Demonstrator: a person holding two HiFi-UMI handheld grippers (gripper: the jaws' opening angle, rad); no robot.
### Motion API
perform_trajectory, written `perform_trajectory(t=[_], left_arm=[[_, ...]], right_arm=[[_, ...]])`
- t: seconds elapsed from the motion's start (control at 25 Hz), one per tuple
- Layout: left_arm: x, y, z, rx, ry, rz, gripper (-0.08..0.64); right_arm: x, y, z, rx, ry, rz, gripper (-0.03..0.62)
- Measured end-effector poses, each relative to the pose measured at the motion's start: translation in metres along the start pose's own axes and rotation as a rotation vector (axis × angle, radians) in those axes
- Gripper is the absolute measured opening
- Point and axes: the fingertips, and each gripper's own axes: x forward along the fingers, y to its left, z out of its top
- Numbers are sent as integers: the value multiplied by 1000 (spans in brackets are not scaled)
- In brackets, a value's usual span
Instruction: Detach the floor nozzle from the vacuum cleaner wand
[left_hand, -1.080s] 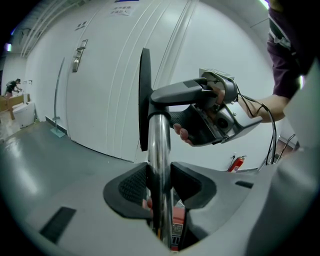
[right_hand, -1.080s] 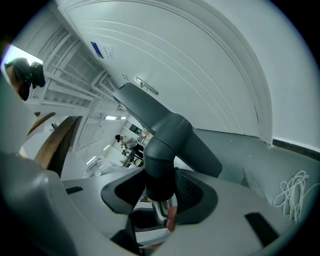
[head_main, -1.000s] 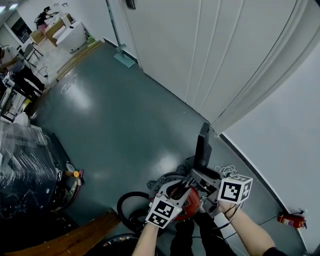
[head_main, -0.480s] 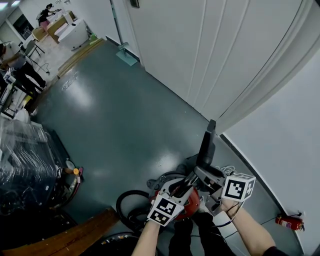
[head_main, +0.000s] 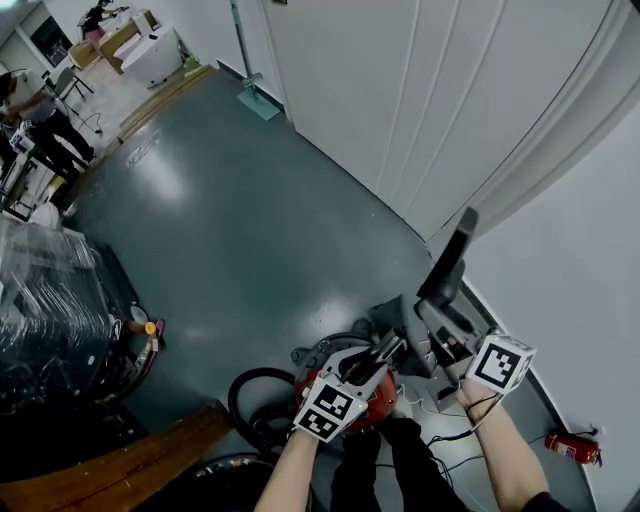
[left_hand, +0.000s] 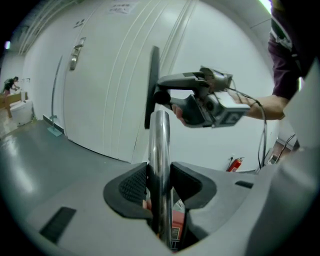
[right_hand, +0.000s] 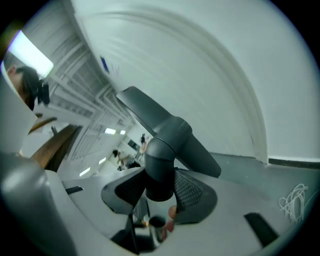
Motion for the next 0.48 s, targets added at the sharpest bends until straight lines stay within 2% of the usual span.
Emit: perform_trajectory(t=[0.08,0.16,0.36,0.48], left_arm=[[-9,4,-2,1,-26,25,150],[-11,6,-3,0,-24,39,151],[-10,3,-4,4,4,36,152],[-13,-1,2,-32,-13,38,153]], right_arm=[[-5,-2,50,-29,-78,3,179],[-10,3,79,-36,-106,9,179],[-22,16,81,2,-133,56,179],[-28,16,73,8,-111,52,179]])
